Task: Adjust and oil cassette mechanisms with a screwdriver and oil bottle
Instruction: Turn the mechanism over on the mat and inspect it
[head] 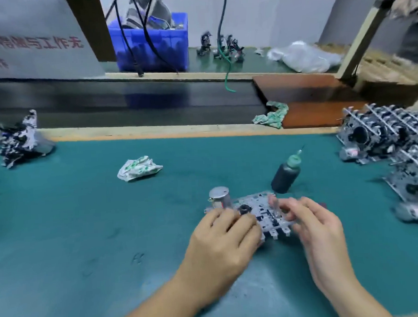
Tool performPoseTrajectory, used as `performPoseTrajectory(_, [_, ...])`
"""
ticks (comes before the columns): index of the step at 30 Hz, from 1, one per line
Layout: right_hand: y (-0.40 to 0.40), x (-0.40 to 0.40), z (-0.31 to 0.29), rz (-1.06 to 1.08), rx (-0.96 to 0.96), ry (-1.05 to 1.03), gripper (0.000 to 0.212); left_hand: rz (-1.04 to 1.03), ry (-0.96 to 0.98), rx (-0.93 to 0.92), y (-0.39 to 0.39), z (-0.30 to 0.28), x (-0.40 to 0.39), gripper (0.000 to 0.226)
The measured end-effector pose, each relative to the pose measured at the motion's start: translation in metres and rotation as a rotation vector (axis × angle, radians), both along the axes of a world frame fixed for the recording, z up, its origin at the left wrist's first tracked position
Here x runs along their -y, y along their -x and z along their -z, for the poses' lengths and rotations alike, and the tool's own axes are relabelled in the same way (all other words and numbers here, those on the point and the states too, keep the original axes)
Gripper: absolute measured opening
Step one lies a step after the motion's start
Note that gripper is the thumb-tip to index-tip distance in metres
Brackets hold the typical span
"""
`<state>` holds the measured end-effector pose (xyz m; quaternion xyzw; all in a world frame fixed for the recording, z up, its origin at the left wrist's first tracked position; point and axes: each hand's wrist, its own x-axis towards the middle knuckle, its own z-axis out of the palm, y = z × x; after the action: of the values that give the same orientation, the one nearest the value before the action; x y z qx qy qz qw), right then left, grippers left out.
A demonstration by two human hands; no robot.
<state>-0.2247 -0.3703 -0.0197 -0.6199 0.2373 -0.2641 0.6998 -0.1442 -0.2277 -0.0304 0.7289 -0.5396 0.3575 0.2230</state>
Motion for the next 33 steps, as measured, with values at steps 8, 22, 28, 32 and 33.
performPoseTrajectory(8, [0.013,0.0,0.025,0.035,-0.081,0.197,0.033,0.157,-0.338,-0.126,-0.011,0.018,-0.009,0.045])
performPoseTrajectory(22, [0.012,0.008,0.035,-0.006,-0.126,0.291,0.021,0.171,-0.339,-1.005,-0.037,0.015,-0.038,0.112])
performPoseTrajectory(28, [0.012,0.006,0.036,-0.015,-0.134,0.329,0.02,0.157,-0.311,-1.04,-0.031,0.013,-0.039,0.116])
performPoseTrajectory(32, [0.011,0.005,0.036,-0.019,-0.134,0.349,0.018,0.102,-0.285,-0.915,-0.026,0.012,-0.033,0.106])
performPoseTrajectory(33, [0.011,0.005,0.037,-0.018,-0.136,0.351,0.018,0.092,-0.281,-0.878,-0.025,0.012,-0.032,0.104])
